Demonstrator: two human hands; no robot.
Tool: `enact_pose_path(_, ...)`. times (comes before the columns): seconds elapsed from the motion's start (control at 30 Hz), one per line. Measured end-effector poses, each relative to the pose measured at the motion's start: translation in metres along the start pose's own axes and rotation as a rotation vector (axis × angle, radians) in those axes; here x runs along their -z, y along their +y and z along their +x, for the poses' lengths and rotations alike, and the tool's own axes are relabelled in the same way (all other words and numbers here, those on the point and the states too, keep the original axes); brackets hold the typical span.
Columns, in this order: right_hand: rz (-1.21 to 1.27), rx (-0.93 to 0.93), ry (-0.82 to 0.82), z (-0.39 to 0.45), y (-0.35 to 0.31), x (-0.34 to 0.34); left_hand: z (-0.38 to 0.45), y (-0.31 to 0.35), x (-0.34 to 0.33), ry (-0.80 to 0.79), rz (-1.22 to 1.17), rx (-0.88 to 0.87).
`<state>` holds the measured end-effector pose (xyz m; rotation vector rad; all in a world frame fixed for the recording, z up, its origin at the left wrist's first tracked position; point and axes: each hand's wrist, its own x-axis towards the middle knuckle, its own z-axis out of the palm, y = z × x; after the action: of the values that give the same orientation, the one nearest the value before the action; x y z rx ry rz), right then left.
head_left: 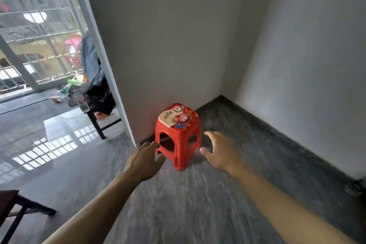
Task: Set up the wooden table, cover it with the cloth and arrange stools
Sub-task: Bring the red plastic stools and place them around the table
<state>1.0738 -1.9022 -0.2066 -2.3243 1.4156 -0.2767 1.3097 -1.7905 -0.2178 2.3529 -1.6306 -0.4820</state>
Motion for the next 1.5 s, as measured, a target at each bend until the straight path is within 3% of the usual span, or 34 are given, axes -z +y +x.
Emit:
enact_pose_path(0.27, -0.02, -0.028, -0.001, 0.161, -0.002, -0.013, 0.165, -0.043, 0.002, -0.069, -0.033, 0.007)
enact_pose_path(0.5, 0.007, -0.102, 0.024, 0.264, -0.007, -0.018, 0.298, -0.044, 0.02, -0.12, -0.053, -0.022)
enact_pose_path(1.0, 0.09, -0.192, -0.134, 0.459, 0.065, -0.077, 0.495, -0.062, -0.029, -0.313, 0.003, 0.054)
enact_pose_path(1.23, 0.151, -0.301, -0.173, 0.523, 0.098, -0.133, 0.586, -0.091, -0.09, -0.378, 0.003, 0.05)
enact_pose_path(1.5, 0.185, -0.511, -0.167, 0.582, 0.154, -0.269, 0.698, -0.15, -0.215, -0.436, 0.04, -0.055)
